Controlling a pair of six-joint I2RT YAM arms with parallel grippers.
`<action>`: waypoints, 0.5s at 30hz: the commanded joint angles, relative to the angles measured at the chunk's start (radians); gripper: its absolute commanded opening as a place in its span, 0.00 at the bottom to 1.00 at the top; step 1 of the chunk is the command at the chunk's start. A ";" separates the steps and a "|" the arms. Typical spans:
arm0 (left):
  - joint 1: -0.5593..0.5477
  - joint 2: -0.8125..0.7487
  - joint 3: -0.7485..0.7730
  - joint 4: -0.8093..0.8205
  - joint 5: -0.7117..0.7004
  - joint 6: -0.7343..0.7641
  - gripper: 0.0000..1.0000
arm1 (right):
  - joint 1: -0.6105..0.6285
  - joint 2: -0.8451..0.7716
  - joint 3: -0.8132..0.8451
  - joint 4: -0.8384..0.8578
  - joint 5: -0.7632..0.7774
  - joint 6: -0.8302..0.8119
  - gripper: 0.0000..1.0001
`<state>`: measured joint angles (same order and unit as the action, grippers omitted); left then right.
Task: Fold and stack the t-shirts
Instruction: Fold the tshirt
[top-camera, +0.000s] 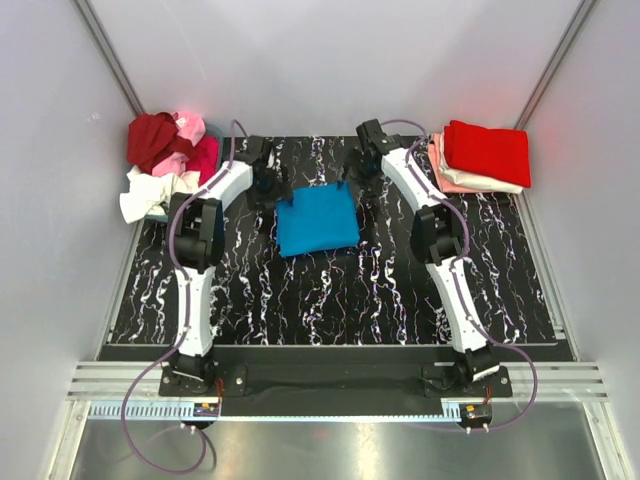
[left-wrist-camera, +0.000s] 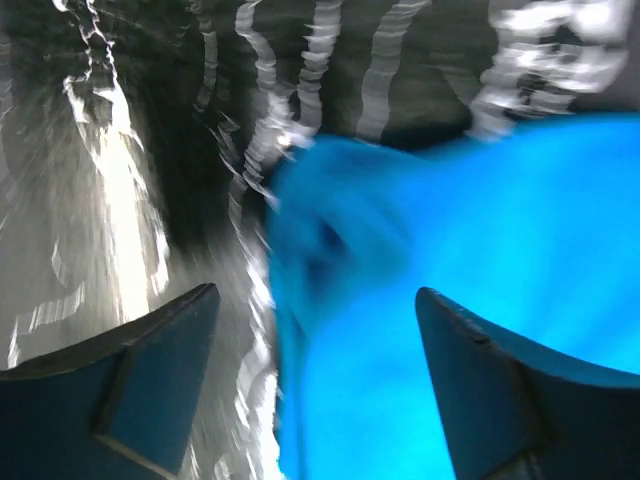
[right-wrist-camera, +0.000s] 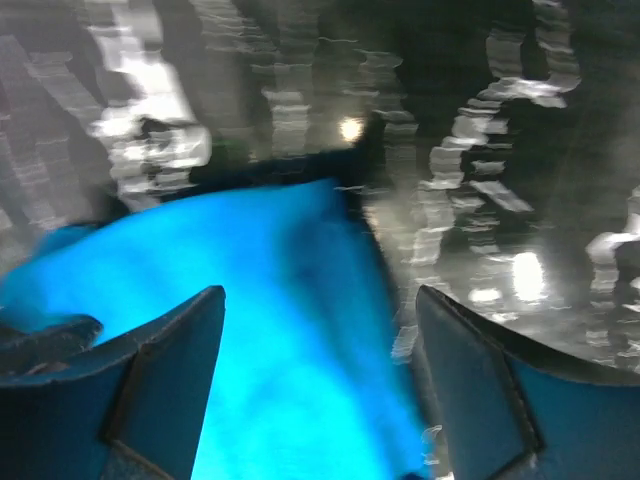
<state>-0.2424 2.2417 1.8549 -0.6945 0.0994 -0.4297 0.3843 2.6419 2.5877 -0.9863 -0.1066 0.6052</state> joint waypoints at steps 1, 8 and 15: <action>0.009 -0.034 -0.058 0.027 0.100 0.036 0.91 | -0.015 -0.101 -0.100 0.015 -0.001 -0.012 0.85; 0.009 -0.279 -0.273 0.148 0.045 -0.001 0.96 | -0.025 -0.408 -0.681 0.395 -0.059 -0.024 0.88; 0.009 -0.327 -0.398 0.207 0.072 -0.029 0.93 | -0.028 -0.425 -0.877 0.575 -0.281 0.037 0.79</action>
<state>-0.2348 1.9411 1.4879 -0.5537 0.1478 -0.4427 0.3515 2.2398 1.7500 -0.5400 -0.2604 0.6125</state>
